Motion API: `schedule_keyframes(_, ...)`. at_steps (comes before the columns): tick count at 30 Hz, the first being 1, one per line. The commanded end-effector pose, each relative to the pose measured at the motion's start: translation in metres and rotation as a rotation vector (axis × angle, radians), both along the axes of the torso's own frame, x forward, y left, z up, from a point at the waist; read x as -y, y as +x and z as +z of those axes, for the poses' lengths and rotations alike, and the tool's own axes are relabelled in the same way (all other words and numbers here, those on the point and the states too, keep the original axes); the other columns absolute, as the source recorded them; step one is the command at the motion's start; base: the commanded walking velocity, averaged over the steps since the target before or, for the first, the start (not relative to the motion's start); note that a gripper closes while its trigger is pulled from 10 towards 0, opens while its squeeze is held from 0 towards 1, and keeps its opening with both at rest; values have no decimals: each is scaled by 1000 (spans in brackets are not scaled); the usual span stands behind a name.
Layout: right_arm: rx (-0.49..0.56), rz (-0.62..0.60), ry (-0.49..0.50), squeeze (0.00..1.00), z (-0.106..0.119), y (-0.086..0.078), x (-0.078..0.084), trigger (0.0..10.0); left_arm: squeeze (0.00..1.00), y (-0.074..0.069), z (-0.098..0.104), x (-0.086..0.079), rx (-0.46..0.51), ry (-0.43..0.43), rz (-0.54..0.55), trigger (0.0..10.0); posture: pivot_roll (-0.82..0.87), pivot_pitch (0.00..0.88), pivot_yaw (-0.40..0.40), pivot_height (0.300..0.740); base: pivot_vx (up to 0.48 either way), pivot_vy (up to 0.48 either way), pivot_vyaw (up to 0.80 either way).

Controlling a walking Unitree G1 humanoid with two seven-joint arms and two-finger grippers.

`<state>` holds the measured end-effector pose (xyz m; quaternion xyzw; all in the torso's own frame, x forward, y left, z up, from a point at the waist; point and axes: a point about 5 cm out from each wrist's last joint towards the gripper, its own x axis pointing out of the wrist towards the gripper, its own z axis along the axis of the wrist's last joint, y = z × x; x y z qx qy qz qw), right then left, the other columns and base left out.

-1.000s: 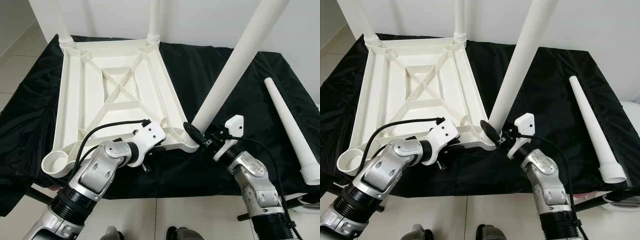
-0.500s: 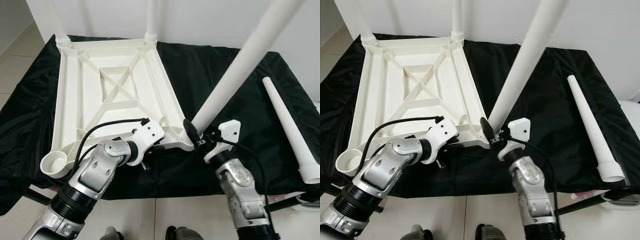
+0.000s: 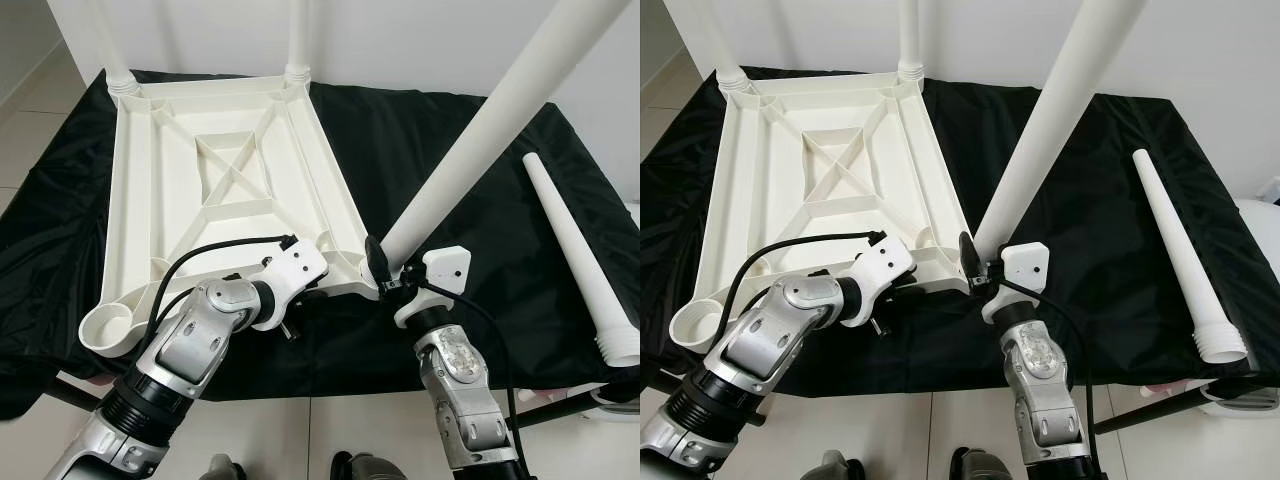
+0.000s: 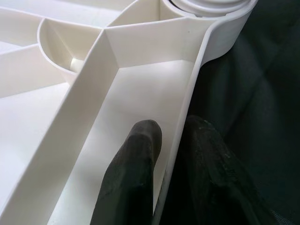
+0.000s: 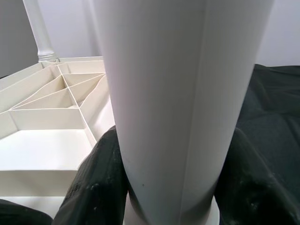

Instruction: Building children table

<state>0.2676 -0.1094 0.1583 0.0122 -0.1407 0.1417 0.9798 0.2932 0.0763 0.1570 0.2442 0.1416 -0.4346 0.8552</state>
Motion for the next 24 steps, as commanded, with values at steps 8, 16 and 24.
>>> schedule_keyframes(8,-61,38,-16,0,-13,-4,-11,10000,0,6,-4,-6,43,52,82,10000,-56,121,-33,740,0,0,0)
schedule_keyframes(16,-56,79,-5,1000,-9,4,7,10000,0,7,-2,-5,50,49,82,10000,-57,117,-37,740,0,0,0)
schedule_keyframes(24,-41,88,-23,1000,-5,9,12,10000,0,7,-1,-5,51,45,86,10000,-55,117,-40,740,0,0,0)
